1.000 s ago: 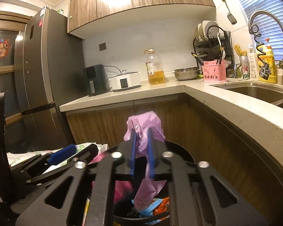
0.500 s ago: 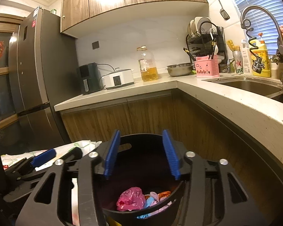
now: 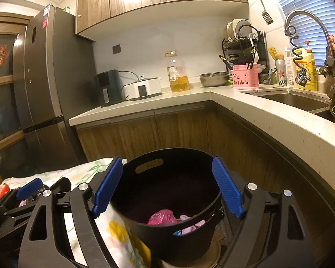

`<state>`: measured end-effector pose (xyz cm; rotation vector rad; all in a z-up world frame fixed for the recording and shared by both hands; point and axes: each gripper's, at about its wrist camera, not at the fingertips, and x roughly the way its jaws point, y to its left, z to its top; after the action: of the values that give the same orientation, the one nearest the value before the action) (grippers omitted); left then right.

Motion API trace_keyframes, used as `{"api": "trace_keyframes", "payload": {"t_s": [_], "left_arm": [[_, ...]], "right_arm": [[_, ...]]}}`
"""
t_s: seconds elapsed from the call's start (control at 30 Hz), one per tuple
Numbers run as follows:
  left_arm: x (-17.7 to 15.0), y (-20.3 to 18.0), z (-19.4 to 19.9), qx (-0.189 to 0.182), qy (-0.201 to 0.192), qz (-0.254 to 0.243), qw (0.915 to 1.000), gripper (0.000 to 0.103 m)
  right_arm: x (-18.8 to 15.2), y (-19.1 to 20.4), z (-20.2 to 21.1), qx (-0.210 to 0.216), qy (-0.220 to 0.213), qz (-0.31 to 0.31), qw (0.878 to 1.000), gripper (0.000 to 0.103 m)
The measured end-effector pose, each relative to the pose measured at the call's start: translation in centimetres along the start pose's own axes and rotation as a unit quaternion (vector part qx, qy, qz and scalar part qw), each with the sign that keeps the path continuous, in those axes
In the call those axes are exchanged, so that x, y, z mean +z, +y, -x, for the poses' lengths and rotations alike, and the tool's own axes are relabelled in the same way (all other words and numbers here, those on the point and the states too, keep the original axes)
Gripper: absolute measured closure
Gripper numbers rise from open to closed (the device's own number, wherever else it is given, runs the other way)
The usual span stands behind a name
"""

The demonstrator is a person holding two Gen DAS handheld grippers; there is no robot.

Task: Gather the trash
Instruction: 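Move both tools back over the red cups and bags on the sheet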

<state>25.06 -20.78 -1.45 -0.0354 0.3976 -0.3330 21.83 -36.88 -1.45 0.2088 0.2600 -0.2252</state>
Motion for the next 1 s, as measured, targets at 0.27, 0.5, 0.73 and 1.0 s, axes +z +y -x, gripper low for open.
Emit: {"api": "trace_keyframes", "payload": {"t_s": [0.27, 0.5, 0.73, 1.0], "left_arm": [[-0.7, 2.6, 3.8, 0.03, -0.012, 0.017, 0.9993, 0.017], [-1.7, 5.4, 6.9, 0.068, -0.02, 0.028, 0.9971, 0.017], [-3.0, 8.5, 9.6, 0.104, -0.025, 0.043, 0.9933, 0.017], [-4.7, 12.9, 12.6, 0.167, -0.032, 0.069, 0.983, 0.017]], "right_arm": [[-0.6, 2.2, 2.3, 0.01, 0.002, 0.009, 1.0, 0.022], [-1.7, 4.5, 3.7, 0.024, 0.013, 0.013, 1.0, 0.022], [-3.0, 7.1, 4.4, 0.048, 0.027, 0.015, 0.998, 0.022], [-4.9, 11.1, 4.6, 0.093, 0.044, 0.026, 0.994, 0.022]]}}
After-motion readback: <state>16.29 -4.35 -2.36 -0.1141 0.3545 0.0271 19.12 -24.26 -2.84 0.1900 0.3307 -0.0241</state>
